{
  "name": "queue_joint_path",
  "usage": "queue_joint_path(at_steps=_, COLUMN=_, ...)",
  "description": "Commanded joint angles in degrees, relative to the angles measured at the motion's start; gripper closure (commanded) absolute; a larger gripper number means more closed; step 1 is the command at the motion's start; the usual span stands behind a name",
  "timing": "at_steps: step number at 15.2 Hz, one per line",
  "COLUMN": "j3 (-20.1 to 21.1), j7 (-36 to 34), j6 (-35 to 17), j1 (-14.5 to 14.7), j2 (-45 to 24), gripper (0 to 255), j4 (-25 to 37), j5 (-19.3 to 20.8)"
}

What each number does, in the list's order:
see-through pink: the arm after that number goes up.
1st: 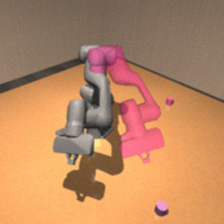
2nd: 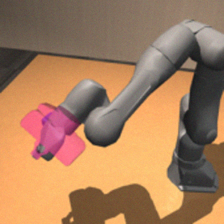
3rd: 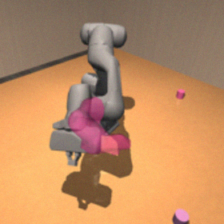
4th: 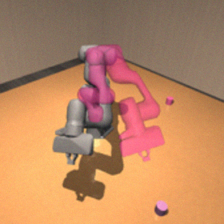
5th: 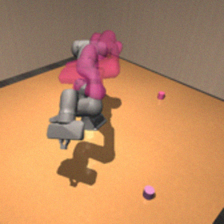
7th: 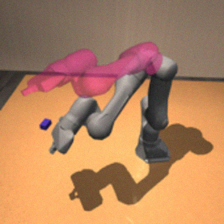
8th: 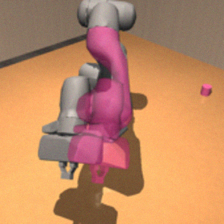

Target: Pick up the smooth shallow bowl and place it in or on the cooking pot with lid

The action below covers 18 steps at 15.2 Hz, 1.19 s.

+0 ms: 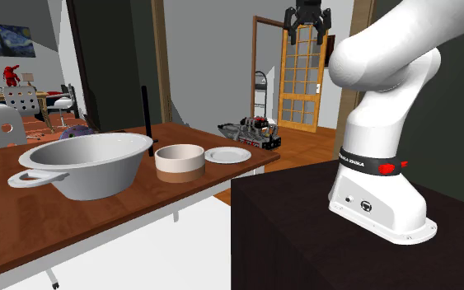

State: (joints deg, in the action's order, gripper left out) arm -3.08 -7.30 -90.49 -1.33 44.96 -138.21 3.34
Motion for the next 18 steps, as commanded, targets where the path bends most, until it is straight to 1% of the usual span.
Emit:
queue_joint_path(at_steps=1, j3=0.0, j7=0.0, j6=0.0, j1=0.0, j2=0.0, gripper=0, j4=0.0, j5=0.0)
queue_joint_path(at_steps=5, j3=3.2, j7=-3.8, j6=-6.0, j1=1.6, j2=-1.6, gripper=0, j4=-4.5, j5=-2.6)
queue_joint_path(at_steps=9, j3=6.5, j7=-7.5, j6=-12.4, j1=3.5, j2=-4.6, gripper=0, j4=-7.9, j5=-5.2)
queue_joint_path(at_steps=13, j3=10.0, j7=-11.1, j6=-19.2, j1=5.3, j2=-9.1, gripper=0, j4=-10.1, j5=-7.6)
queue_joint_path(at_steps=18, j3=14.3, j7=-15.5, j6=-27.9, j1=7.3, j2=-16.7, gripper=0, j4=-11.1, j5=-10.0)
